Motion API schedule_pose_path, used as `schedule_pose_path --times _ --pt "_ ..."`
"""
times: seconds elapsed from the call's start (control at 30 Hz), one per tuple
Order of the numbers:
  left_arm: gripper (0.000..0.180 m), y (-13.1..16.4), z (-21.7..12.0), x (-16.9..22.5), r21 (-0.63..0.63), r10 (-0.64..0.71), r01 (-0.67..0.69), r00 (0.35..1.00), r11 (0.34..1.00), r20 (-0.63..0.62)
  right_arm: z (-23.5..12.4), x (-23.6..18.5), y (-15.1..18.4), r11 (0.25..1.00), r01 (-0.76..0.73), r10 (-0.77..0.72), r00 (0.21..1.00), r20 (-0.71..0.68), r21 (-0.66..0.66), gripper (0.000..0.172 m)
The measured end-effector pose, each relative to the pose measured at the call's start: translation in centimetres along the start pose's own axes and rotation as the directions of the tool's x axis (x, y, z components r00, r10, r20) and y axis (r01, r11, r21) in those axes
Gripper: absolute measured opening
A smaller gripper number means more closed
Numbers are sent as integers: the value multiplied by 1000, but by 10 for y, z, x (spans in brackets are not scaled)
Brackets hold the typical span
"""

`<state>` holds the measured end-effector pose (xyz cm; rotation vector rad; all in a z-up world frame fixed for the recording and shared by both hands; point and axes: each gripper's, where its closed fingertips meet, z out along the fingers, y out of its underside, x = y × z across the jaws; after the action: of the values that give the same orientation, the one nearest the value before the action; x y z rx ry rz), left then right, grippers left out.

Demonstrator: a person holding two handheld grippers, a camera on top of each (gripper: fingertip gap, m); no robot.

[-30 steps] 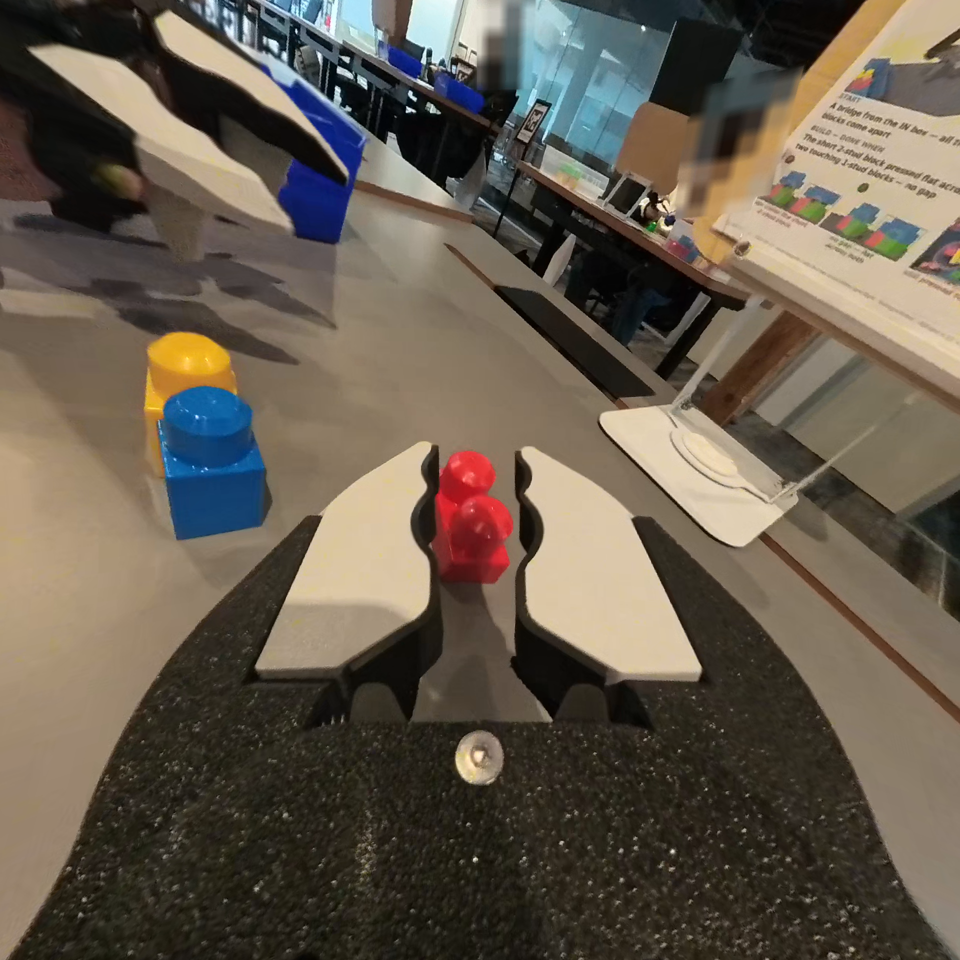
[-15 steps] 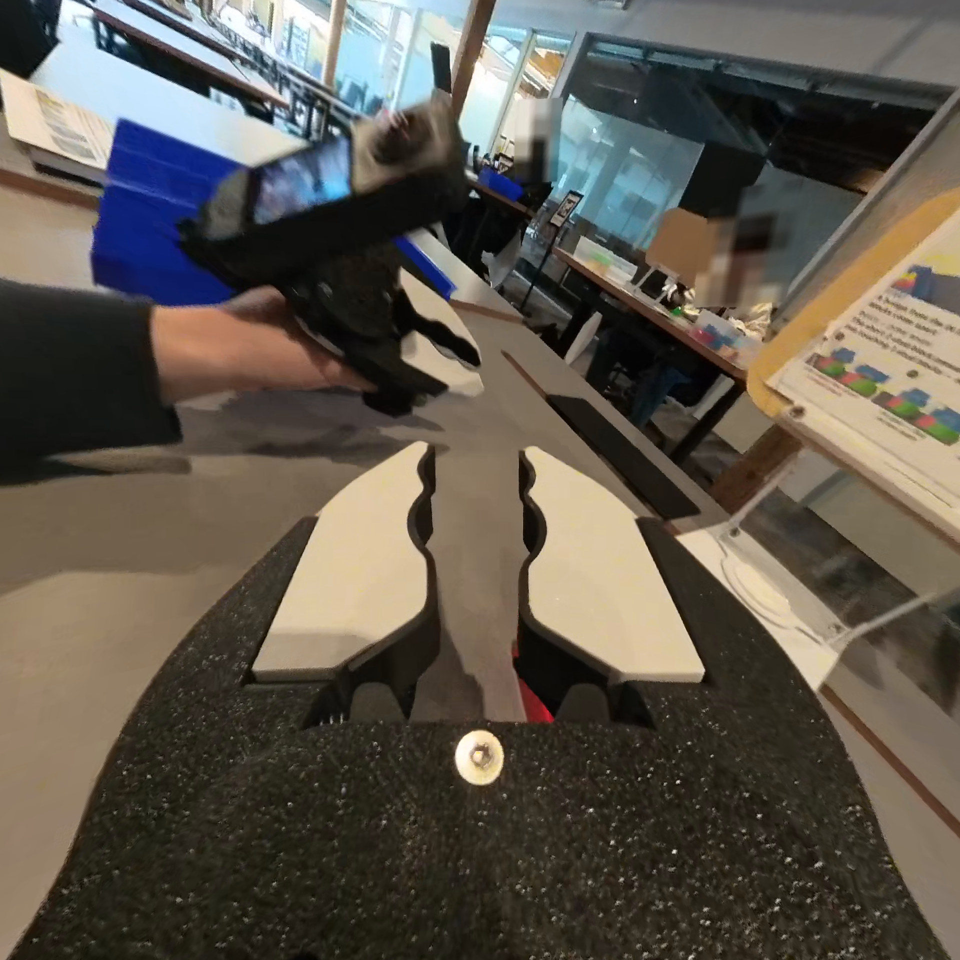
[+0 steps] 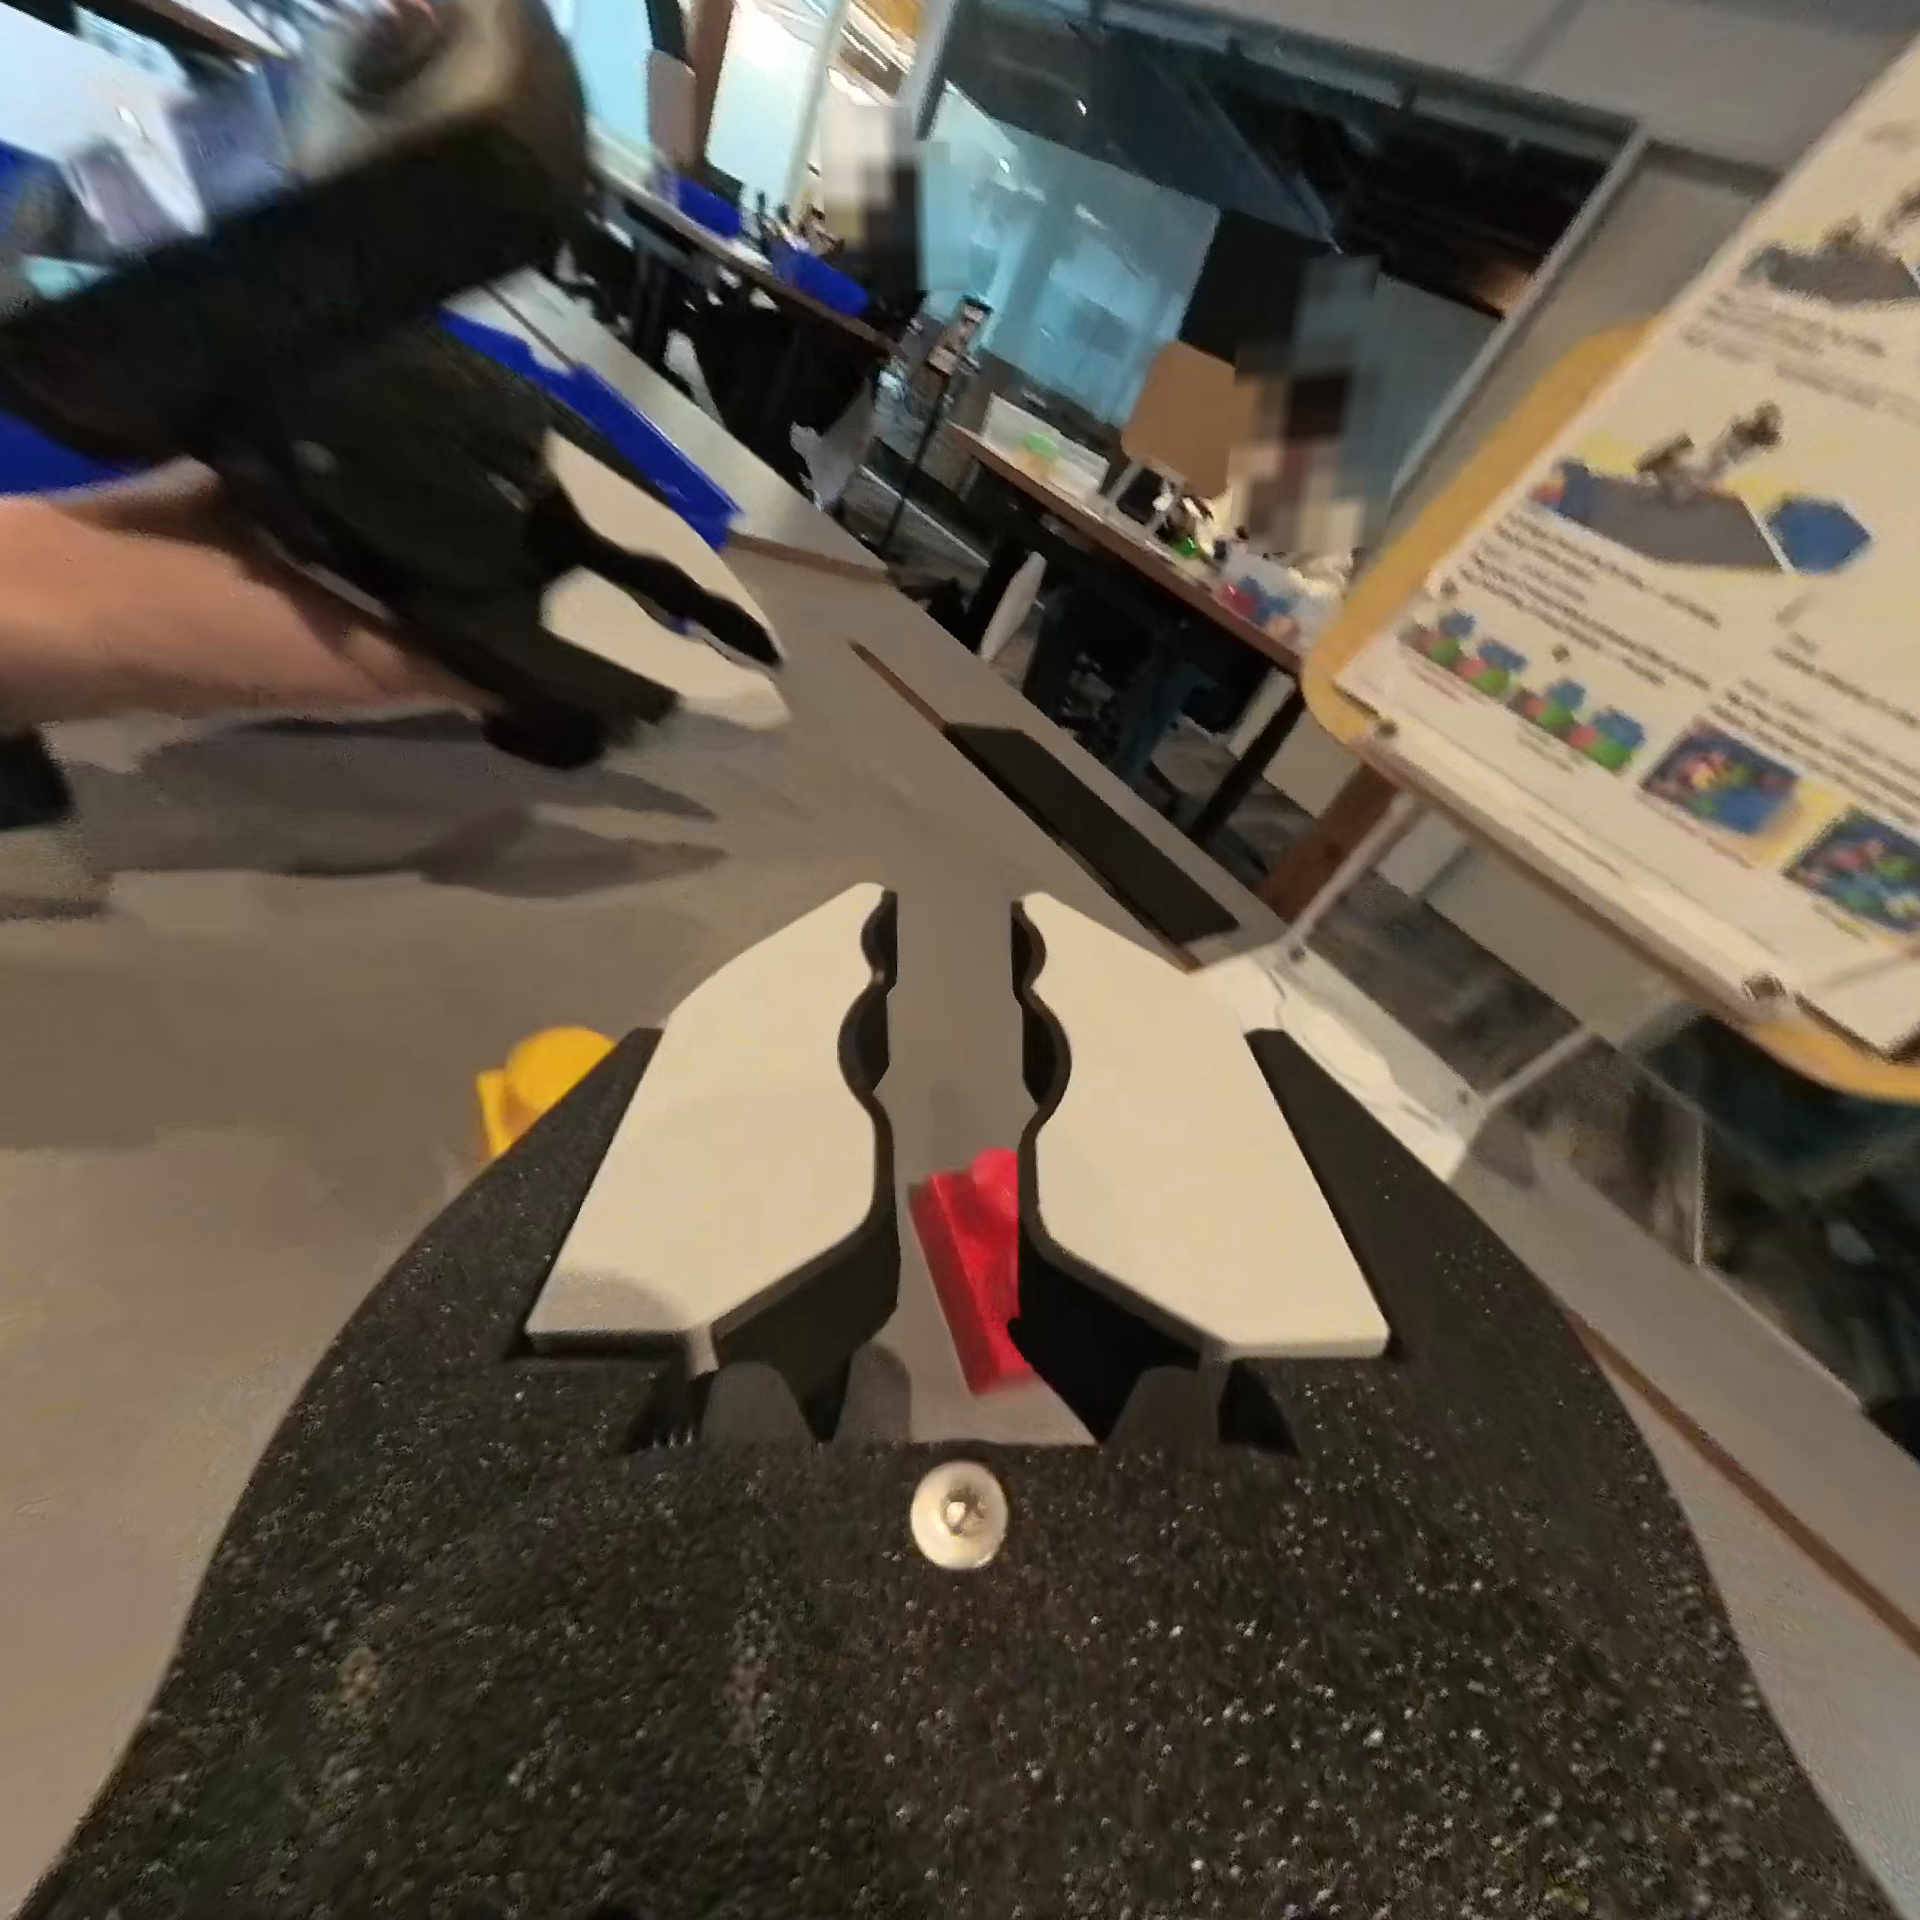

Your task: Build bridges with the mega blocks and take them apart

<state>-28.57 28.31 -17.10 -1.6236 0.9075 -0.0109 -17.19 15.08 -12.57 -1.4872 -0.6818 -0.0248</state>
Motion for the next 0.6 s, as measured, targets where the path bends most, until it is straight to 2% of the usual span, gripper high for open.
schedule_pose_path --times 0.1,0.2,0.3,0.43,0.6 --pt "19 0 -5 6 31 -7 8 999 999 -37 -13 20 26 996 -65 62 997 -46 -57 20" --pt "19 5 -11 13 10 -2 3 999 1000 -54 -24 29 41 983 -150 142 987 -80 -104 22" --pt "18 5 -25 21 22 -38 39 997 999 -61 -35 33 45 967 -219 200 969 -145 -129 23" --pt "17 -1 -50 31 72 -113 119 990 990 -83 -50 26 49 956 -235 193 954 -230 -173 22" --pt "18 -5 -83 41 96 -119 128 989 987 -87 -70 6 47 936 -294 226 922 -314 -191 21"
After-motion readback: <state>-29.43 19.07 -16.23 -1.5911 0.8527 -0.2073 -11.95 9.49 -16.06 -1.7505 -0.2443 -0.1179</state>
